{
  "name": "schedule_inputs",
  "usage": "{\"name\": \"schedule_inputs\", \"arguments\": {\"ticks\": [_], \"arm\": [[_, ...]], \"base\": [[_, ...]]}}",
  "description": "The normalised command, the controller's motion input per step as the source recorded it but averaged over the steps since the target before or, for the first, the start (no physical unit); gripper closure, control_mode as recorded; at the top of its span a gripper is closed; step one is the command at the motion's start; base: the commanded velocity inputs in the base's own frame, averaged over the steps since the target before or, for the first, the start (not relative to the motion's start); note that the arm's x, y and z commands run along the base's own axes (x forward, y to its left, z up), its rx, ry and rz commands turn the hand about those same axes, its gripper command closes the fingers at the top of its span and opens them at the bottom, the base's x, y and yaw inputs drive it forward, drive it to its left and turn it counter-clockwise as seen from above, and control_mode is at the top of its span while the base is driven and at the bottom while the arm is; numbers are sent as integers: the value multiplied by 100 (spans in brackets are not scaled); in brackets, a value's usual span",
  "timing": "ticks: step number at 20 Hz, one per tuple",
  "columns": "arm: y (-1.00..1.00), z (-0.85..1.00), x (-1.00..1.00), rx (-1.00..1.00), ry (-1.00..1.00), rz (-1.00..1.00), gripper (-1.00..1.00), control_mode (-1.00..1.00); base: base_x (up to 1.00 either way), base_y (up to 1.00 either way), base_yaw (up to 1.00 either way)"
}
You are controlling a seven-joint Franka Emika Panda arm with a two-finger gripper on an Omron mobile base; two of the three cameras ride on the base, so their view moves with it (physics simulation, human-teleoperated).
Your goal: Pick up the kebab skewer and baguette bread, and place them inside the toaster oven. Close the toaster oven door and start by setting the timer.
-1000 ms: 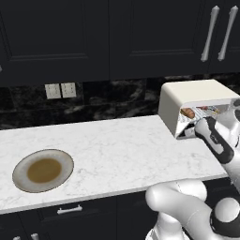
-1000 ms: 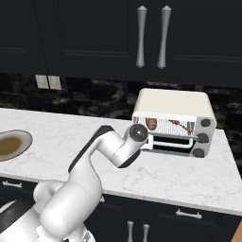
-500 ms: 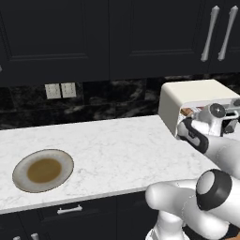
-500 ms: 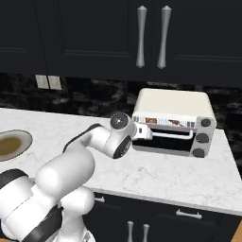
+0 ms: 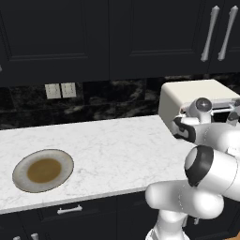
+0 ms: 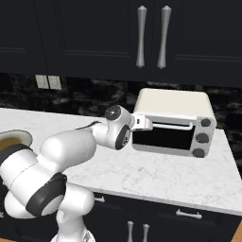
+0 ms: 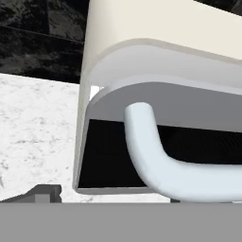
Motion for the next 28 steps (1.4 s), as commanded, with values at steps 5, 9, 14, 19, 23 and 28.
{"name": "schedule_inputs", "arguments": {"ticks": [5, 9, 14, 19, 23, 28], "arm": [[0, 29, 45, -8, -1, 0, -100, -100], [0, 16, 37, -8, 0, 0, -100, -100], [0, 7, 30, -7, 0, 0, -100, -100], [0, 6, 18, -7, 0, 0, -100, -100], [-1, 39, -19, -1, 0, 0, -100, -100], [-1, 49, -27, 0, 0, 0, -100, -100]], "base": [[0, 0, 0], [0, 0, 0], [0, 0, 0], [0, 0, 0], [0, 0, 0], [0, 0, 0]]}}
